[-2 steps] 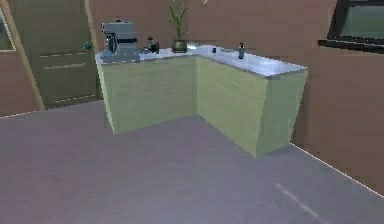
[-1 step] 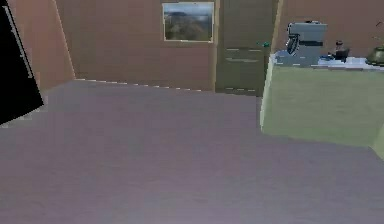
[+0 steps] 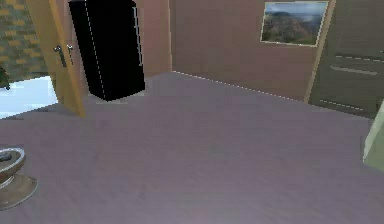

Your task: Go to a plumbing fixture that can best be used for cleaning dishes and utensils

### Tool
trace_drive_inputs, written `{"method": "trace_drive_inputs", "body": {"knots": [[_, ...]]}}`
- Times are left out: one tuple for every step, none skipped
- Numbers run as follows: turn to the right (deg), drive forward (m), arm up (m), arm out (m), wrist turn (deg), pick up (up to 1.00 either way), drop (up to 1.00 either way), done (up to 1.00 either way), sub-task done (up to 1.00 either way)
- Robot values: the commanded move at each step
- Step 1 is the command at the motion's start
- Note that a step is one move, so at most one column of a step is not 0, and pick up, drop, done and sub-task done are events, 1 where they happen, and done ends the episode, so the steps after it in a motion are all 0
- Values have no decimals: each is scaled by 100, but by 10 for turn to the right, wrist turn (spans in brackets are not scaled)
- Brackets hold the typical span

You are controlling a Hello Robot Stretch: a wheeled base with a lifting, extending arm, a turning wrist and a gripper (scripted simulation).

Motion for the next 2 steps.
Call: {"method": "trace_drive_inputs", "body": {"knots": [[0,25,0,0,0,0,0,0,0],[-360,0,0,0,0,0,0,0,0]]}}
